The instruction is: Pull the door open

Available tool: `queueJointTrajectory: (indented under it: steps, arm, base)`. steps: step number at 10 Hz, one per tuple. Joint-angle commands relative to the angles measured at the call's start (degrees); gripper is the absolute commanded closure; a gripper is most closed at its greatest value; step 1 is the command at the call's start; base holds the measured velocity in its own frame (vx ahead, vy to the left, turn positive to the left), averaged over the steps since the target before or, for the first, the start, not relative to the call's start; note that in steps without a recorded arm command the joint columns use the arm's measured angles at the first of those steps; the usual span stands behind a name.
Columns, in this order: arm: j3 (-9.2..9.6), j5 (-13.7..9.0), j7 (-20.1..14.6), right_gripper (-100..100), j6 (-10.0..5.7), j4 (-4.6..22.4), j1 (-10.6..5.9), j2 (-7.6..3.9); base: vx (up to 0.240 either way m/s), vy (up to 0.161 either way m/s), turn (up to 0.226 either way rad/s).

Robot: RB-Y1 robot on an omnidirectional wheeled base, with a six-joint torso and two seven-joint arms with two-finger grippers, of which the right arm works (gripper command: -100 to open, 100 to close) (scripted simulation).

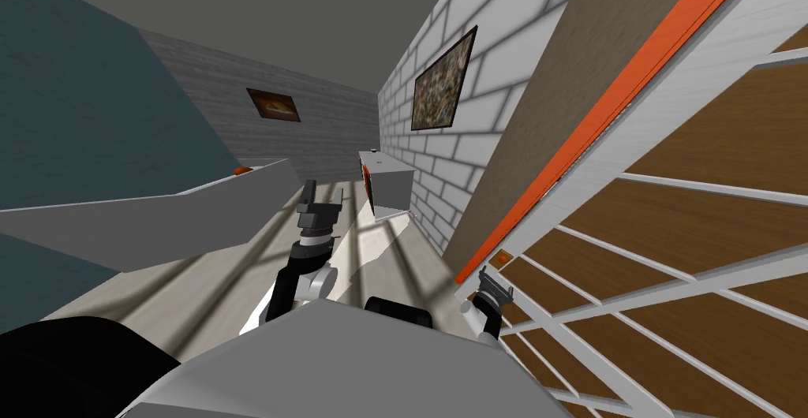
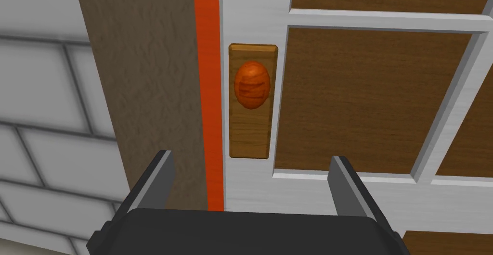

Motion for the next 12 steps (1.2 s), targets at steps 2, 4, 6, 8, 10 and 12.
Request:
queueJointTrajectory:
  steps: [2,4,6,8,10,12]
  arm:
    - [0.53,0.33,-1.98,-100,-0.13,0.21,1.11,-1.22]
    - [1.25,0.77,-4.64,-100,-0.30,0.49,2.60,-2.85]
    - [1.68,1.04,-6.22,-100,-0.40,0.66,3.49,-3.83]
    - [2.37,1.46,-8.79,-100,-0.57,0.93,4.92,-5.40]
    - [2.60,1.61,-9.67,-100,-0.62,1.02,5.42,-5.95]
    - [3.08,1.90,-11.43,-100,-0.74,1.21,6.40,-7.03]
  base:
    - [0.106,0.001,-0.030]
    - [0.149,-0.009,-0.030]
    - [0.135,0.003,-0.017]
    - [0.112,-0.007,-0.028]
    - [0.105,-0.012,-0.017]
    - [0.096,-0.002,-0.023]
